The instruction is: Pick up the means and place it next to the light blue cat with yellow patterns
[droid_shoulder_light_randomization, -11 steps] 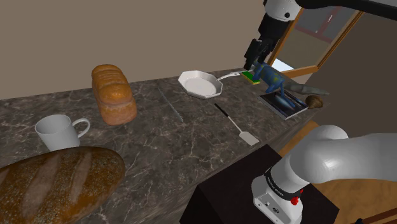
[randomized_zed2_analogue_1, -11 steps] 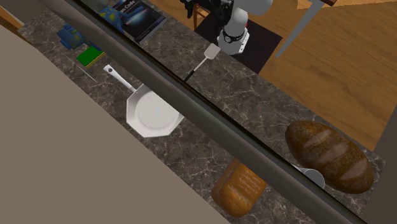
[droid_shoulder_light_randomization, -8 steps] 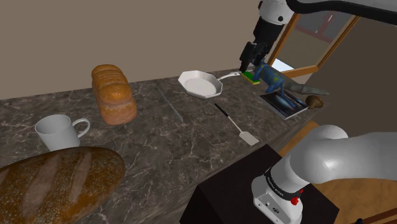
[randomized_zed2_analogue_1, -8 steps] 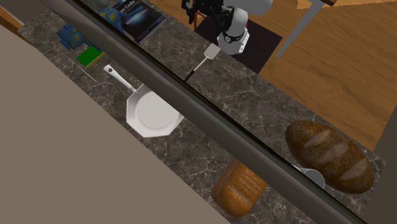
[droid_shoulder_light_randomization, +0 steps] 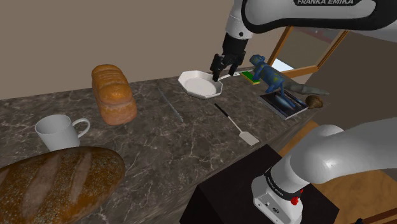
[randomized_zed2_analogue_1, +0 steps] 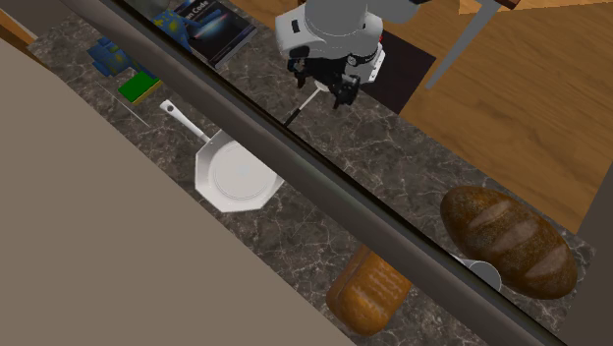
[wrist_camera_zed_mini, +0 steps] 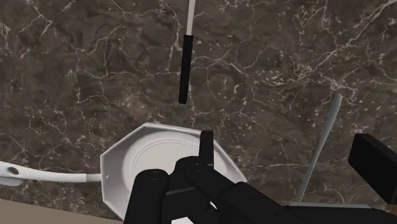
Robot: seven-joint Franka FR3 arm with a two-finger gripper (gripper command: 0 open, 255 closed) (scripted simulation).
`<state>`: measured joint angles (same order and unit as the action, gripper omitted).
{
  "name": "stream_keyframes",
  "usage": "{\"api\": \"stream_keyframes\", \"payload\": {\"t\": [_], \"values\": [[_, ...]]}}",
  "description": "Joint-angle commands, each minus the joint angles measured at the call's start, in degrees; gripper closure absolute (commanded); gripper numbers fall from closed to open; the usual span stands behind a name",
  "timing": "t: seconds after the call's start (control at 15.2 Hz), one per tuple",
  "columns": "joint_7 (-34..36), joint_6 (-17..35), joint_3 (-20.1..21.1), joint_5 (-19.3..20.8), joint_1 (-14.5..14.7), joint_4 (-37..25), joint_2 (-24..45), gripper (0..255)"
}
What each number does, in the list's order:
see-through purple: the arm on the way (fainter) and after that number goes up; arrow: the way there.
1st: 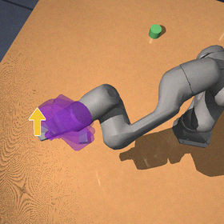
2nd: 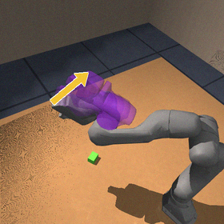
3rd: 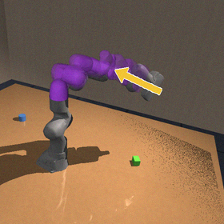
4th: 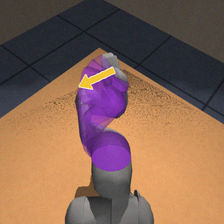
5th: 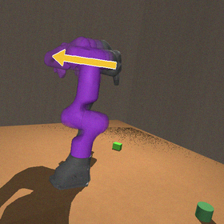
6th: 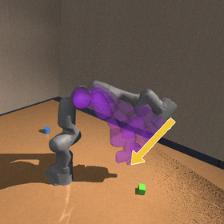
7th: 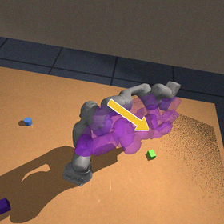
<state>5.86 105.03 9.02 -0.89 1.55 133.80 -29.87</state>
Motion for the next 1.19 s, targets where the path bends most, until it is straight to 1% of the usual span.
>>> {"api": "stream_keyframes", "payload": {"t": [0.0,0.26,0.53,0.86,1.12], "values": [[2.2,2.5,1.3,-0.6,0.2,-0.6,3.6,0],[6.3,7.3,3.6,-1.1,0.4,-2.8,11.4,0],[10.5,11.4,5.7,-0.8,0.6,-6.1,19.7,0],[15.8,15.5,7.4,0.8,1.4,-11.9,30.7,0],[19.5,17.5,7.9,2.3,2.4,-17.2,38.8,0]]}}
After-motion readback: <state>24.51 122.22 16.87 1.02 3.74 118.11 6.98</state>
